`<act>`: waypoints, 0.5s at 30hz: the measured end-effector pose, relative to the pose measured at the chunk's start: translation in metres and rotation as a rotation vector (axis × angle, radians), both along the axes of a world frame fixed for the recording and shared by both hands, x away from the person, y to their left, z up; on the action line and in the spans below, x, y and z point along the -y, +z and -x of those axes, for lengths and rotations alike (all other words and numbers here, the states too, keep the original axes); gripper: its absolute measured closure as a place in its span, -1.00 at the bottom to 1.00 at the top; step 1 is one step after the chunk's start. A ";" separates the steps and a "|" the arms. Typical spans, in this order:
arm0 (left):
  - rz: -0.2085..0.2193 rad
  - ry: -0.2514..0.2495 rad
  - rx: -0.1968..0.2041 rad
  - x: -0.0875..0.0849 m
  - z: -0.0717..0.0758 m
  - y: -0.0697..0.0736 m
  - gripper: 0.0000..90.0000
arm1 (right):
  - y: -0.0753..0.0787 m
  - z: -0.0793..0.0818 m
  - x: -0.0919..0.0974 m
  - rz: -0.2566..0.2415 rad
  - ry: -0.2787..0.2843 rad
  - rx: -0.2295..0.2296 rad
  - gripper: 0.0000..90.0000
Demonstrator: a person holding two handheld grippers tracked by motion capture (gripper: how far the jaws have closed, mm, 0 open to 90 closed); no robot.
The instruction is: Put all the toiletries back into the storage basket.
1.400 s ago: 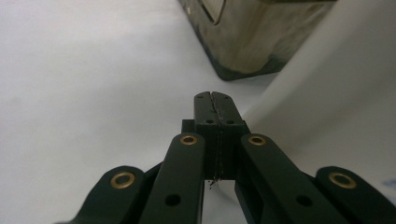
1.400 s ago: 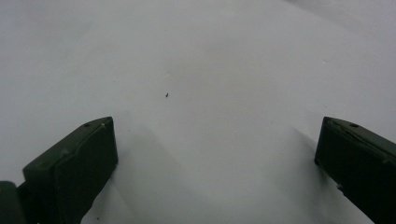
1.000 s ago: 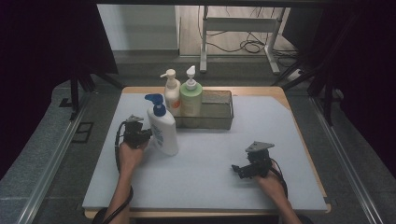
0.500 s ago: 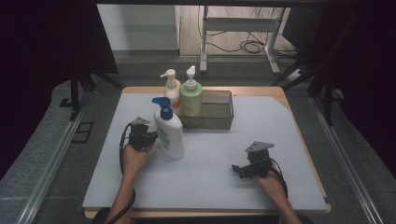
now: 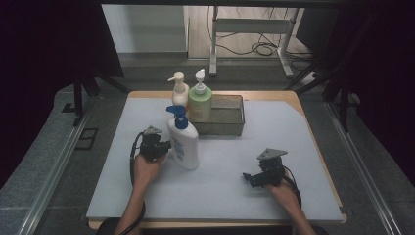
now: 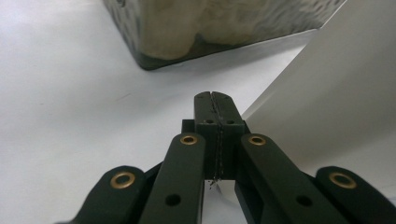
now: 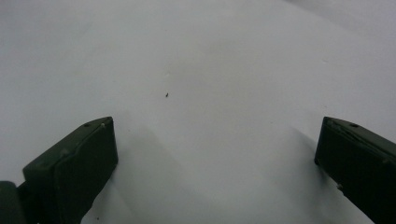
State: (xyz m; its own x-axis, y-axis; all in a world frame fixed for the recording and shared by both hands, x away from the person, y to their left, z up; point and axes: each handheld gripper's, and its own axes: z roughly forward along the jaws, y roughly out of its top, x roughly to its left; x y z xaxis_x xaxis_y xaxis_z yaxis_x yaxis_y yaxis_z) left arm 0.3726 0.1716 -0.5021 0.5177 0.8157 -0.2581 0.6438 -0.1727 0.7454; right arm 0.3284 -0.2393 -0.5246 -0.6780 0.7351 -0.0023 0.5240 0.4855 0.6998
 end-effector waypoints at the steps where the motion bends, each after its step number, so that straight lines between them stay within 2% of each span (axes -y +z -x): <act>1: 0.002 0.000 -0.001 0.002 0.001 0.000 0.99 | 0.000 0.000 0.000 0.000 0.000 0.000 -1.00; 15: -0.009 -0.059 0.005 0.022 0.011 0.001 0.99 | 0.000 0.000 0.000 0.000 0.001 -0.001 -1.00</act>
State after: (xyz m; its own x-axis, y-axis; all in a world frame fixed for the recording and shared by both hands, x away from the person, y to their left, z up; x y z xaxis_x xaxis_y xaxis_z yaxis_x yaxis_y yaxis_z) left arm 0.3617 0.1494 -0.5013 0.5661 0.7861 -0.2483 0.6288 -0.2170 0.7467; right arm 0.3283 -0.2394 -0.5246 -0.6784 0.7347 -0.0013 0.5248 0.4858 0.6990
